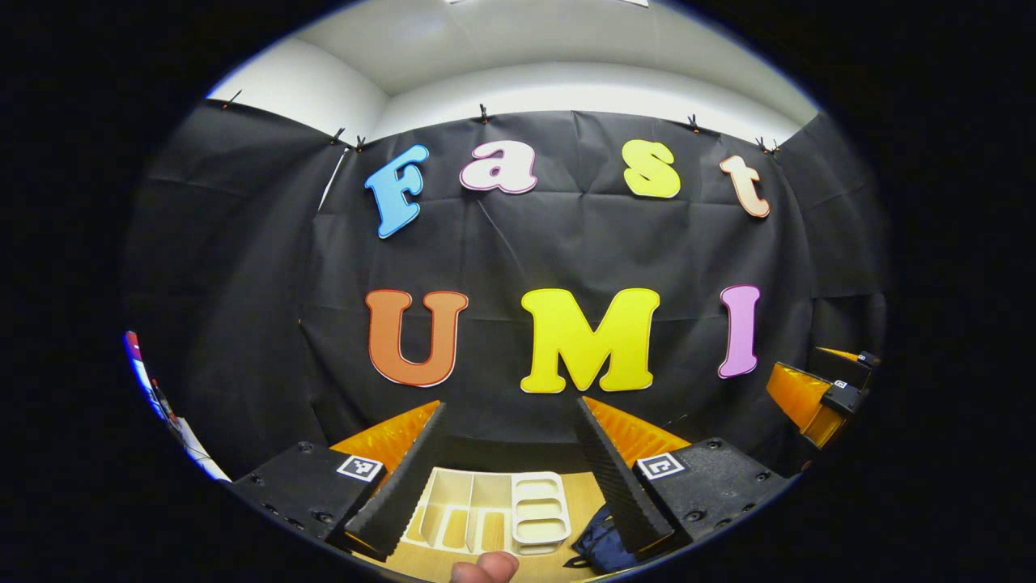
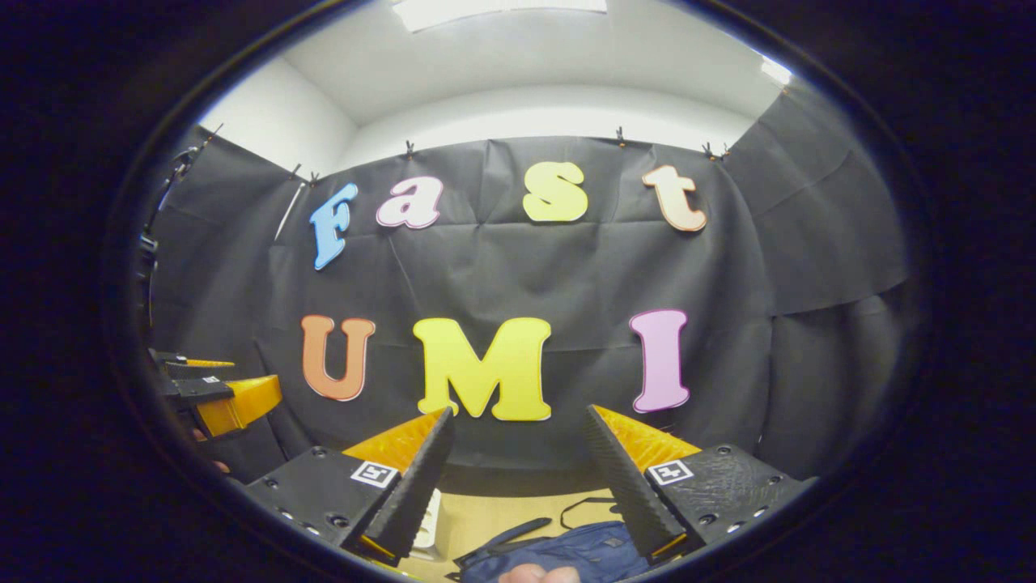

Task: Open the schoolbag, grab two books from the bookshelf and put them into the schoolbag.

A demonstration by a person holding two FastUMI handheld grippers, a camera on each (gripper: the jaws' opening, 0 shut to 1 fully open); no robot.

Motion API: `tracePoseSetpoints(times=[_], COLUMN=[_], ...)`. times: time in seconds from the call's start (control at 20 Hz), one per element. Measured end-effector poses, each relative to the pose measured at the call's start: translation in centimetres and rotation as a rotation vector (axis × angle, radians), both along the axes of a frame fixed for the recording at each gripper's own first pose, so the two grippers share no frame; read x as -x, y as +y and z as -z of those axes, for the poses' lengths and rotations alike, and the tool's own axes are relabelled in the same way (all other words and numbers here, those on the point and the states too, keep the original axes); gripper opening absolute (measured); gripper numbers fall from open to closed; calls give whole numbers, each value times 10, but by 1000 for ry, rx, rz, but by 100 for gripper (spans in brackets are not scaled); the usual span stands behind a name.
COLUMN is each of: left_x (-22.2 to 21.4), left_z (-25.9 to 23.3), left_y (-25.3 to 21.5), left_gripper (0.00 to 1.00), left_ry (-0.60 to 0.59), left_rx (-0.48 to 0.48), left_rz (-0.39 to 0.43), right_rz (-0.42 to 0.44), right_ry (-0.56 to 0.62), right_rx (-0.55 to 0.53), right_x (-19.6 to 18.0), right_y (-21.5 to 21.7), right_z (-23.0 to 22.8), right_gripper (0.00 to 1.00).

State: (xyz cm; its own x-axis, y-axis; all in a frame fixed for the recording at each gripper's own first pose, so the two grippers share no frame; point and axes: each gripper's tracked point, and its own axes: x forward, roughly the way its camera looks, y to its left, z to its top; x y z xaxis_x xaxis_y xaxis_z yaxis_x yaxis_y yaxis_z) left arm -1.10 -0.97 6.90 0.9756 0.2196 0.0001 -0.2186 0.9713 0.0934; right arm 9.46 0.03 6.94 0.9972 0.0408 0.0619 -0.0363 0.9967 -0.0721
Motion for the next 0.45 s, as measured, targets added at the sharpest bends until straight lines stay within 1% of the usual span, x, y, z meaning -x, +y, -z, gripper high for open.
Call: tracePoseSetpoints(times=[0.05, 0.1, 0.15, 0.25, 0.3, 0.45], left_x=[0, 0, 0, -2, -3, -6], left_z=[1, 2, 3, 4, 3, 7], left_y=[1, 2, 2, 3, 4, 5], left_gripper=[98, 98, 98, 98, 98, 98], left_ry=[2, 5, 7, 4, 5, 19], left_rx=[3, 3, 4, 3, 1, 2], left_rz=[-1, -3, -2, 3, 5, 4], right_rz=[-3, -4, -6, -12, -15, -25], right_ry=[-4, -3, -2, 5, 7, 21], right_rx=[3, 10, 15, 19, 22, 38], right_x=[1, 1, 0, -1, -2, -6], right_y=[2, 4, 5, 9, 11, 17], right_z=[-2, -2, -1, 0, 0, 2], right_gripper=[96, 93, 93, 99, 93, 93])
